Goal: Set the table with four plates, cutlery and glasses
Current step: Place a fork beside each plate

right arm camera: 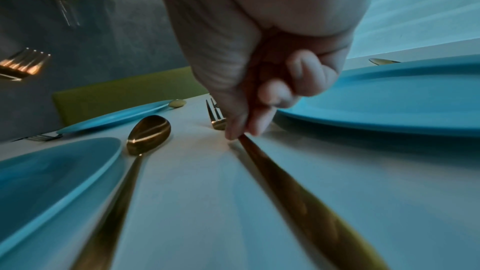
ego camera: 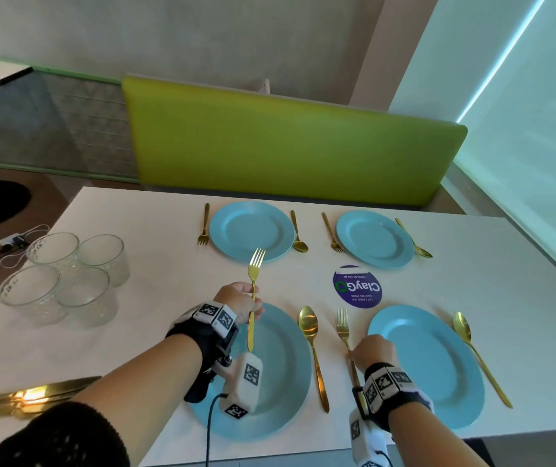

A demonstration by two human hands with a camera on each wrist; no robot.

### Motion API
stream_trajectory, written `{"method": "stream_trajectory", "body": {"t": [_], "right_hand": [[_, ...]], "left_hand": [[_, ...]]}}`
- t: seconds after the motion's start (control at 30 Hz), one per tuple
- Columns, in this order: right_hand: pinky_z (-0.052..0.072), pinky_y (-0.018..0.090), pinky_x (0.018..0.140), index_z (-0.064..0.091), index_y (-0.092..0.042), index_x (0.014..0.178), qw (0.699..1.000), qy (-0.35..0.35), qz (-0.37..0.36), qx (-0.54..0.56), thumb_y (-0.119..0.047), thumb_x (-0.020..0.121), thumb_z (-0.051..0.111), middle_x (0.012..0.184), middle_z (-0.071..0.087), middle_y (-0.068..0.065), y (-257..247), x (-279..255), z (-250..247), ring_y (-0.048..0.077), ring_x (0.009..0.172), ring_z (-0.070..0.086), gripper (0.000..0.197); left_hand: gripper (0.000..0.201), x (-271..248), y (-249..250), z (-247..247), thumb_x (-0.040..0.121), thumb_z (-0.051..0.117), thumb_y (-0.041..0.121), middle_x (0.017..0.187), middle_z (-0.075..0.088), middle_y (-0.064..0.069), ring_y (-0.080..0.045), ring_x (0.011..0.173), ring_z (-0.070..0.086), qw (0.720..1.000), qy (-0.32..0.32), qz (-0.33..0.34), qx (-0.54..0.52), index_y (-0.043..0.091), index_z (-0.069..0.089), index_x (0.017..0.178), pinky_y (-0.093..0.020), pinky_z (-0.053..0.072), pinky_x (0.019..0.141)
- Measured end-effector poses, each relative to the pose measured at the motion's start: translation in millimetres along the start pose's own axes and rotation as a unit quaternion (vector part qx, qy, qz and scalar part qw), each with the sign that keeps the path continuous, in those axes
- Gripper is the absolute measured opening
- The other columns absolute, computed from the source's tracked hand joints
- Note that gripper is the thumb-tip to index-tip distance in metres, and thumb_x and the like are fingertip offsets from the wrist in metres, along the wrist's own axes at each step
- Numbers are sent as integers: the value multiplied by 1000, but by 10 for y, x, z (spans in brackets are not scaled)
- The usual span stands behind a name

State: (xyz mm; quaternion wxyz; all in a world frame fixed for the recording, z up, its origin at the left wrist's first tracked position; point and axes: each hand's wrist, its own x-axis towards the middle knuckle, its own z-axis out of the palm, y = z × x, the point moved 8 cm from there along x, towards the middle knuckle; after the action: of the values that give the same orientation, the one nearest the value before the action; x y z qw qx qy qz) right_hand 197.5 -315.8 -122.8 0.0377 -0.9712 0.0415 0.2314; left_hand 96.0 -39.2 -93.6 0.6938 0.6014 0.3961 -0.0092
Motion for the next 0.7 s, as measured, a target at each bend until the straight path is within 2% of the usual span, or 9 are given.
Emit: {"method": "stream_trajectory", "body": {"t": [0.17,0.23,0.4,0.53,0.7], "right_hand": [[48,27,67,64,-9,101,997,32,37,63,-27,78,68,92,64,8,178,18,-56,25,80,59,29],[50,28,67,63,-8,100,995,42,40,77,-28,76,70,94,66,9,227,21,-61,26,79,59,32],[52,28,67,62,-9,96,994,44,38,89,-32,75,74,83,59,5,266,9,-69,23,74,57,34],[49,28,66,60,-10,97,995,42,39,82,-37,76,75,85,58,5,312,-1,-89,23,75,56,37],[44,28,64,52,-11,88,996,41,36,75,-37,78,74,85,56,6,344,-6,-124,22,75,52,36]], "left_hand": [[30,-8,-48,41,88,53,-11,80,57,-9,-16,65,58,1000,-4,-8,2,-3,56,117,-24,53,63],[30,-15,-82,61,88,53,-11,78,56,-8,-15,65,58,1000,-6,-10,8,-4,55,118,-24,53,62],[30,-44,-146,99,88,54,-11,79,57,-9,-16,66,59,1000,-9,-17,5,-2,56,117,-26,53,67],[30,-58,-170,106,88,54,-11,78,58,-10,-17,67,60,1000,-12,-15,1,-2,57,116,-29,53,71],[31,-70,-195,95,88,54,-11,77,58,-10,-17,67,60,1000,-10,-17,-6,-2,56,118,-28,53,68]]}}
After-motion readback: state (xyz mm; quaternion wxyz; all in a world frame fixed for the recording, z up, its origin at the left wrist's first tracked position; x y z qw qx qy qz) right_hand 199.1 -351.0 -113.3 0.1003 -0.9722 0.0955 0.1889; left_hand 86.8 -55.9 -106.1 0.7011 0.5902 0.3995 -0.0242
